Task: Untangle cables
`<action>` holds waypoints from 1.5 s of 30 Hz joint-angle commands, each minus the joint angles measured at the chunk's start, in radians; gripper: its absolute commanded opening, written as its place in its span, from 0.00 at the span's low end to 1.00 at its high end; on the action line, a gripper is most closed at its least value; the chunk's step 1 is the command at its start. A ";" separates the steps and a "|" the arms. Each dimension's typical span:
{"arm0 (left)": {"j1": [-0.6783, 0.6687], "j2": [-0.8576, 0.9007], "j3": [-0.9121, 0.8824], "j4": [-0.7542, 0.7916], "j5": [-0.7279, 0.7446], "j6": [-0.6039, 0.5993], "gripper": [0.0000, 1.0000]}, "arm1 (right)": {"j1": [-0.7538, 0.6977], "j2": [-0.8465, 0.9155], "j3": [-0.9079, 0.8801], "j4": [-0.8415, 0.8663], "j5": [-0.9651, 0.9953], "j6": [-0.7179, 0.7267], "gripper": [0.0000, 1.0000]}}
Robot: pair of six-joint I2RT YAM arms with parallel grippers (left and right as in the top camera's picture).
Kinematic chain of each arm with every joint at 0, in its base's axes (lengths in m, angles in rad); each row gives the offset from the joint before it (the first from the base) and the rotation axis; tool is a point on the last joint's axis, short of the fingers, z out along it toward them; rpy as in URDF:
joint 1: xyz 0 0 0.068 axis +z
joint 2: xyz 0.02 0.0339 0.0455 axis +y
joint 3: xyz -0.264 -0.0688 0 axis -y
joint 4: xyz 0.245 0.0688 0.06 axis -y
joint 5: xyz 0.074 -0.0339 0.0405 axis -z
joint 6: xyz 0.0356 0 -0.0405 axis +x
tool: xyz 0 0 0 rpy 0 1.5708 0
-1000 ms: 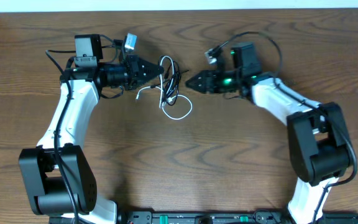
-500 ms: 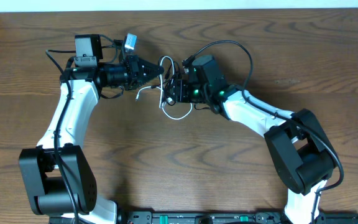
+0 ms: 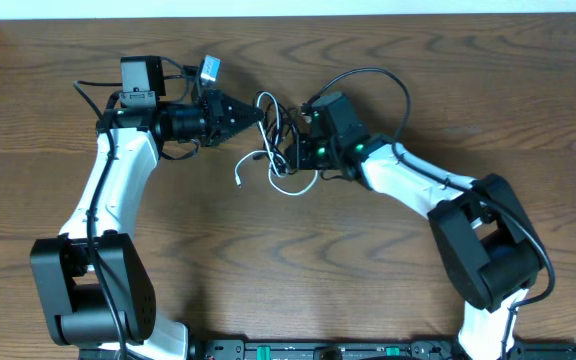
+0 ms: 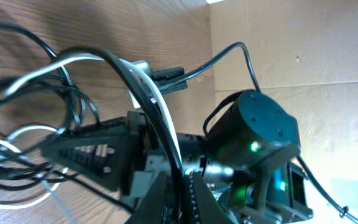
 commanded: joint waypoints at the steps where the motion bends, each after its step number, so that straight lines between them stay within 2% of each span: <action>1: 0.011 -0.013 0.014 -0.023 -0.066 0.031 0.08 | -0.086 -0.088 0.001 -0.113 -0.049 -0.137 0.01; 8: 0.044 -0.013 0.014 -0.133 -0.251 0.132 0.07 | -0.266 -0.221 0.001 -0.407 0.029 -0.266 0.01; 13: 0.074 -0.013 0.014 -0.225 -0.373 0.198 0.08 | -0.363 -0.222 0.001 -0.535 0.153 -0.307 0.01; 22: 0.080 -0.013 0.014 -0.329 -0.756 0.210 0.07 | -0.386 -0.222 0.001 -0.628 0.455 -0.299 0.01; 28: 0.080 -0.013 0.014 -0.358 -0.893 0.209 0.07 | -0.402 -0.222 0.001 -0.669 0.569 -0.282 0.01; 30: 0.080 -0.013 0.014 -0.357 -0.893 0.209 0.07 | -0.404 -0.222 0.001 -0.660 0.515 -0.298 0.01; 33: 0.073 -0.013 0.014 -0.352 -0.848 0.210 0.08 | -0.394 -0.222 0.001 -0.616 0.292 -0.435 0.01; 35: 0.064 -0.013 0.014 -0.345 -0.748 0.263 0.07 | -0.380 -0.224 0.001 -0.589 0.159 -0.497 0.01; 38: 0.043 -0.013 0.014 -0.330 -0.521 0.383 0.07 | -0.352 -0.231 0.004 -0.547 -0.054 -0.575 0.01; 40: 0.031 -0.013 0.014 -0.323 -0.409 0.426 0.08 | -0.335 -0.237 0.011 -0.531 -0.159 -0.595 0.05; 44: 0.004 -0.013 0.014 -0.307 -0.283 0.438 0.14 | -0.318 -0.242 0.035 -0.539 -0.192 -0.593 0.40; 45: -0.004 -0.013 0.014 -0.304 -0.272 0.438 0.15 | -0.317 -0.243 0.037 -0.542 -0.200 -0.593 0.45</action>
